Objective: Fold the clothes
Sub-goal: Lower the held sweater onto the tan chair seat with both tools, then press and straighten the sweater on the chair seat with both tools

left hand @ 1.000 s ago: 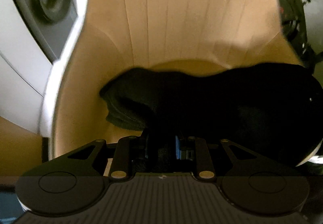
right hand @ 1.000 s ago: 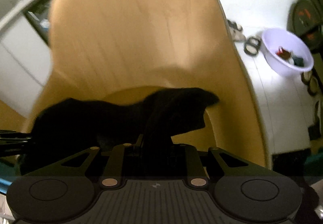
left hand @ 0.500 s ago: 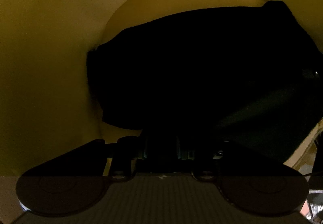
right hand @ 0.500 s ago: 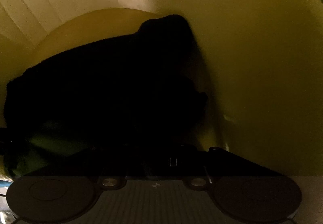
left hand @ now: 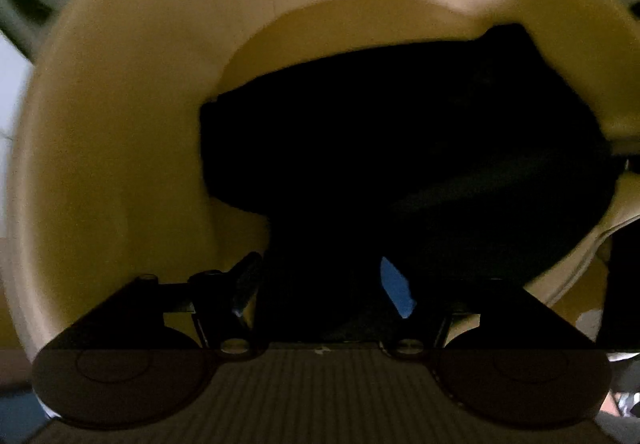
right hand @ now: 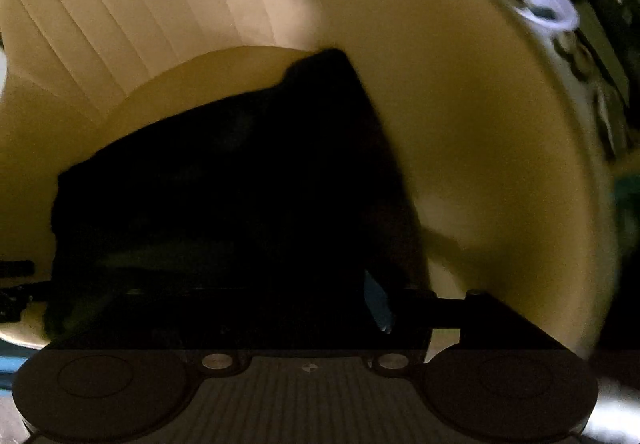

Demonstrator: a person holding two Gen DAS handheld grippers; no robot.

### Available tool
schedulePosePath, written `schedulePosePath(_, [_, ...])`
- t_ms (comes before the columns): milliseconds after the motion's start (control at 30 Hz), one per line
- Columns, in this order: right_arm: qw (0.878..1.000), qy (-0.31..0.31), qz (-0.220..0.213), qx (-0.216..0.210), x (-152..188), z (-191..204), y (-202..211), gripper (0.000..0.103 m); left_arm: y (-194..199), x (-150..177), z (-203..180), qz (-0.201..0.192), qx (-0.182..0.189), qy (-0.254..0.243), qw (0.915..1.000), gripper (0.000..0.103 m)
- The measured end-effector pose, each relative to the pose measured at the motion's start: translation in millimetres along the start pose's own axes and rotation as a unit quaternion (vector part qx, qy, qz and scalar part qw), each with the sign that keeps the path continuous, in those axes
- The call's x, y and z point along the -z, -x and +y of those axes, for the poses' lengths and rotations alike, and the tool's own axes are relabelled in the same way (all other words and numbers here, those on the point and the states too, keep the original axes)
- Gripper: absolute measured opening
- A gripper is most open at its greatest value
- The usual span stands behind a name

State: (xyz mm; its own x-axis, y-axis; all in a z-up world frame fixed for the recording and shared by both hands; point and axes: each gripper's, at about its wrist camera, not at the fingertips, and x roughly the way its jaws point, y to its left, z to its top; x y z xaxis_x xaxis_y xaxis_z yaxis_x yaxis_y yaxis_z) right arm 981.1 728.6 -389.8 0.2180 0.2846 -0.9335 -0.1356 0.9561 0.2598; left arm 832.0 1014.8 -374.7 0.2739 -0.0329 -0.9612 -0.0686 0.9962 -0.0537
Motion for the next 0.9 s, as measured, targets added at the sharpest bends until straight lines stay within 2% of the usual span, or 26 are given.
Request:
schedulePosePath(100, [0.997,-0.063,0.031,-0.019,23.1,-11.7,-6.8,0.060,5.5,23.2,-5.4,0.018,0.041,0.061,0.9971,0.068])
schedulePosePath(167, [0.993,-0.110,0.030,-0.009,27.4,-22.7,-18.5,0.057,-1.5,40.8,-2.6,0.040,0.067,0.119,0.9899,0.068])
schedulePosePath(233, [0.988,-0.152,0.011,-0.001,24.7,-30.5,-28.3,0.057,-12.1,45.5,6.6,0.040,0.061,0.178,0.9814,0.068])
schedulePosePath(300, [0.982,-0.187,-0.006,0.003,20.0,-35.2,-39.4,0.057,-25.7,49.4,22.5,0.039,0.060,0.252,0.9652,0.068])
schedulePosePath(367, [0.978,-0.207,-0.008,0.007,13.8,-34.2,-52.5,0.054,-38.6,55.4,36.2,0.037,0.065,0.320,0.9446,0.067])
schedulePosePath(400, [0.977,-0.215,-0.008,0.014,12.5,-33.0,-56.1,0.050,-42.8,56.1,41.0,0.036,0.060,0.342,0.9371,0.066])
schedulePosePath(433, [0.974,-0.224,-0.009,0.022,11.8,-32.1,-58.9,0.037,-45.2,55.4,45.0,0.033,0.054,0.355,0.9328,0.064])
schedulePosePath(467, [0.972,-0.234,-0.011,0.024,11.5,-31.2,-59.1,0.019,-47.2,54.5,49.0,0.028,0.048,0.366,0.9289,0.048])
schedulePosePath(500, [0.971,-0.238,-0.010,0.019,10.3,-29.5,-57.3,0.012,-46.2,53.2,50.0,0.026,0.042,0.362,0.9308,0.011])
schedulePosePath(533, [0.972,-0.234,-0.011,0.020,8.4,-25.4,-52.8,0.010,-44.5,51.7,50.3,0.023,0.036,0.355,0.9339,0.006])
schedulePosePath(567, [0.974,-0.224,-0.014,0.025,6.6,-19.7,-45.7,0.009,-42.8,50.2,50.6,0.021,0.029,0.348,0.9369,0.005])
schedulePosePath(633, [0.975,-0.218,-0.012,0.033,8.0,-13.1,-34.4,0.008,-35.7,46.7,37.4,0.020,0.005,0.294,0.9555,0.005])
schedulePosePath(667, [0.974,-0.221,-0.007,0.038,10.9,-11.9,-30.8,0.008,-31.9,47.7,31.6,0.021,-0.005,0.276,0.9609,0.005])
schedulePosePath(833, [0.968,-0.241,0.037,0.065,23.7,-18.0,-44.8,0.010,-30.4,55.6,27.9,0.048,-0.031,0.278,0.9588,0.005])
schedulePosePath(867, [0.968,-0.239,0.045,0.070,22.5,-17.6,-49.9,0.020,-31.7,55.8,27.0,0.059,-0.043,0.274,0.9589,0.007])
schedulePosePath(900, [0.967,-0.237,0.052,0.075,21.2,-17.1,-55.0,0.027,-33.0,55.9,26.2,0.069,-0.054,0.270,0.9588,0.014])
